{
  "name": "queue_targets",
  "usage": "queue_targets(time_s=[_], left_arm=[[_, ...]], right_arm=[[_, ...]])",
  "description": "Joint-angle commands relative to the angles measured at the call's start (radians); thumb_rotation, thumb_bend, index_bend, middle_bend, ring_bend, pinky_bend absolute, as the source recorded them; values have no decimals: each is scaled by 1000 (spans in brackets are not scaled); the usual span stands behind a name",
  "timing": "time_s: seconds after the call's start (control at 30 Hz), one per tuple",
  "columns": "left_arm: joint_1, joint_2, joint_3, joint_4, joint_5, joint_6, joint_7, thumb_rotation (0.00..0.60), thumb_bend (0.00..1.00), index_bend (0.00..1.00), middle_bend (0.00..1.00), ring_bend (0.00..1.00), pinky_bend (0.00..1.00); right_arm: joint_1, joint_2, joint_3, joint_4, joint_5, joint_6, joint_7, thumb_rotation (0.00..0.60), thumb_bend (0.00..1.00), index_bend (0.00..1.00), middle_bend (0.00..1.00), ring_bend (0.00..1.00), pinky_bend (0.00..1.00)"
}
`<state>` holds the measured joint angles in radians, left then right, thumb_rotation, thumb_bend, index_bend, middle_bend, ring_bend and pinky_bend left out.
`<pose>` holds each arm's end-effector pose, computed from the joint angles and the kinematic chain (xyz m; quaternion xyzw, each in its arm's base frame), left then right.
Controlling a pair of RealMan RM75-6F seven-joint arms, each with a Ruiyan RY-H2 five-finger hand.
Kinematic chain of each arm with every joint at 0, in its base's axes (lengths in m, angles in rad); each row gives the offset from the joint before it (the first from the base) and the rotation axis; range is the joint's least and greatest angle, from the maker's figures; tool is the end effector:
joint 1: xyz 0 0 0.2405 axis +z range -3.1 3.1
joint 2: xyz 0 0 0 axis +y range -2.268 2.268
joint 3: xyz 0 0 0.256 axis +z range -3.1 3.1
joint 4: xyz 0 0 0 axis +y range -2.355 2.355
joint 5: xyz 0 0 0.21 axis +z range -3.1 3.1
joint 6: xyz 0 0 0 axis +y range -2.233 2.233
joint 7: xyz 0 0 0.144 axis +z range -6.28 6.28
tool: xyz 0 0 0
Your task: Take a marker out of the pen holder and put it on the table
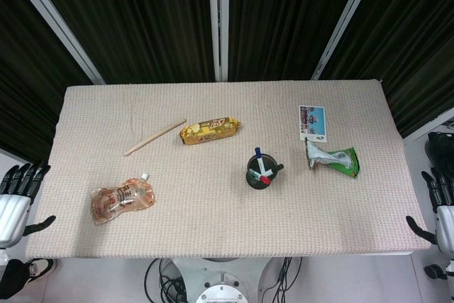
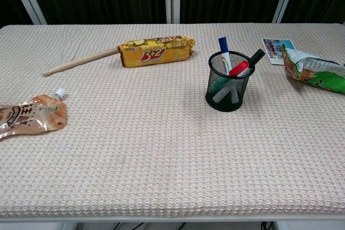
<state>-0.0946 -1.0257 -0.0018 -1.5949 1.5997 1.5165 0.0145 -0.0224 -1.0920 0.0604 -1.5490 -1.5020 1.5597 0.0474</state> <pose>-0.3085 0.1740 0.1825 -0.6489 -0.3300 -0.3665 0.5794 -0.3367 -0.1486 0.1856 0.5642 -0.3786 0.3713 0.6329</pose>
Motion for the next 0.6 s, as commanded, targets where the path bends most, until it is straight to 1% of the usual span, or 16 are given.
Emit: queue_targets(time_s=[0.03, 0.27, 0.4, 0.5, 0.6], left_arm=[[0, -1, 0, 2, -2, -1, -1, 600, 90, 32, 0, 0, 0], [1, 1, -1, 4, -4, -1, -7, 600, 90, 32, 0, 0, 0], [-6, 8, -5, 1, -12, -13, -12, 600, 90, 32, 0, 0, 0], [-12, 11, -7, 0, -14, -22, -16, 600, 91, 32, 0, 0, 0], [-17, 9, -7, 5, -17, -32, -21, 600, 90, 32, 0, 0, 0]], right_arm=[[4, -1, 1, -5, -2, -4, -5, 600, 136, 0, 0, 0, 0], [28, 2, 5, -33, -46, -2, -9, 600, 137, 0, 0, 0, 0], [57, 13, 12, -77, -75, -16, -56, 600, 139, 0, 0, 0, 0], [97, 26, 19, -134, -96, -60, -113, 600, 141, 2, 0, 0, 0], [158, 43, 34, -204, -110, -135, -173, 600, 144, 37, 0, 0, 0]])
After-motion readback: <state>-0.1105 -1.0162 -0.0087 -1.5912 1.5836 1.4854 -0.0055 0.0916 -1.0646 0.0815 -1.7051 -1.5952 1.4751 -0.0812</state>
